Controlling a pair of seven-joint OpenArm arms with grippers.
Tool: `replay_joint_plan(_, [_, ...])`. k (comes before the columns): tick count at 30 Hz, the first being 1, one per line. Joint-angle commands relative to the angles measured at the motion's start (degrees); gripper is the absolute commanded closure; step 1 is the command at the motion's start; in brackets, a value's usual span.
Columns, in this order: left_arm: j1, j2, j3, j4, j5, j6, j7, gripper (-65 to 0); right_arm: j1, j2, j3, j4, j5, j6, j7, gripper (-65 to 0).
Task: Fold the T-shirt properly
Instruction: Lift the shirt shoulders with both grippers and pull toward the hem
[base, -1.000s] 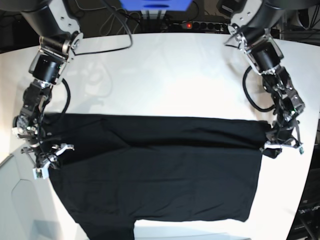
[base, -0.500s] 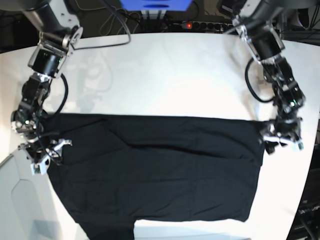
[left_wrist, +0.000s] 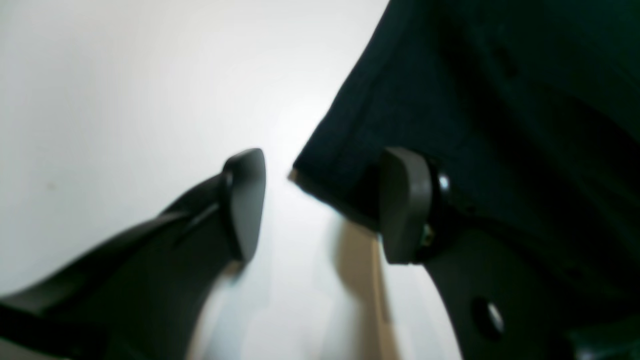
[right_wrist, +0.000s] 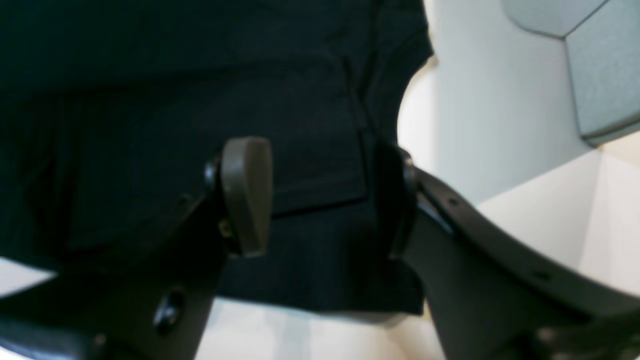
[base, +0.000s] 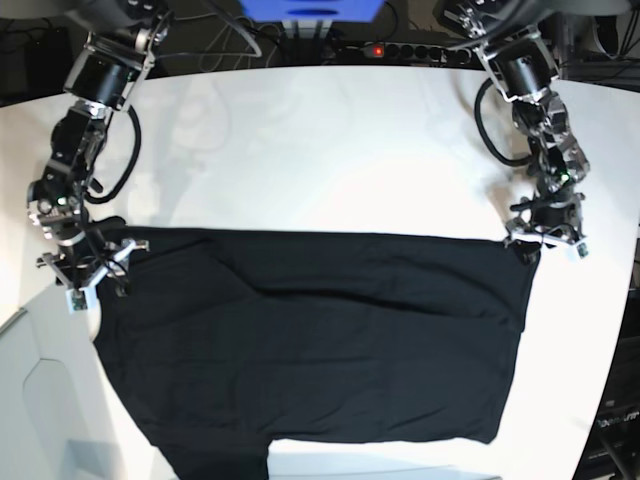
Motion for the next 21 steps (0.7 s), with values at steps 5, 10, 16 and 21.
replay_joint_plan(5, [-1.75, -1.00, 0.02, -1.77, -0.50, -0.30, -1.60, -34.8, -0.38, 1.22, 0.48, 3.39, 0.76, 0.66, 1.54, -33.2])
replay_joint_plan(10, [-2.02, -1.00, 0.02, -3.79, -0.50, -0.30, -1.60, -30.7, -1.53, 3.16, 3.29, 1.80, 0.67, 0.66, 1.54, -33.3])
replay_joint_plan(16, [-3.33, -1.00, 0.02, -7.57, -0.50, -0.30, -1.60, -10.6, -1.44, 6.67, 4.34, -5.93, 0.76, 0.66, 2.77, -33.3])
replay_joint_plan(21, [-3.33, -1.00, 0.02, -8.10, -0.50, -0.30, -1.60, 0.0, -1.61, 6.76, 4.34, -11.29, 0.76, 0.66, 7.60, -33.3])
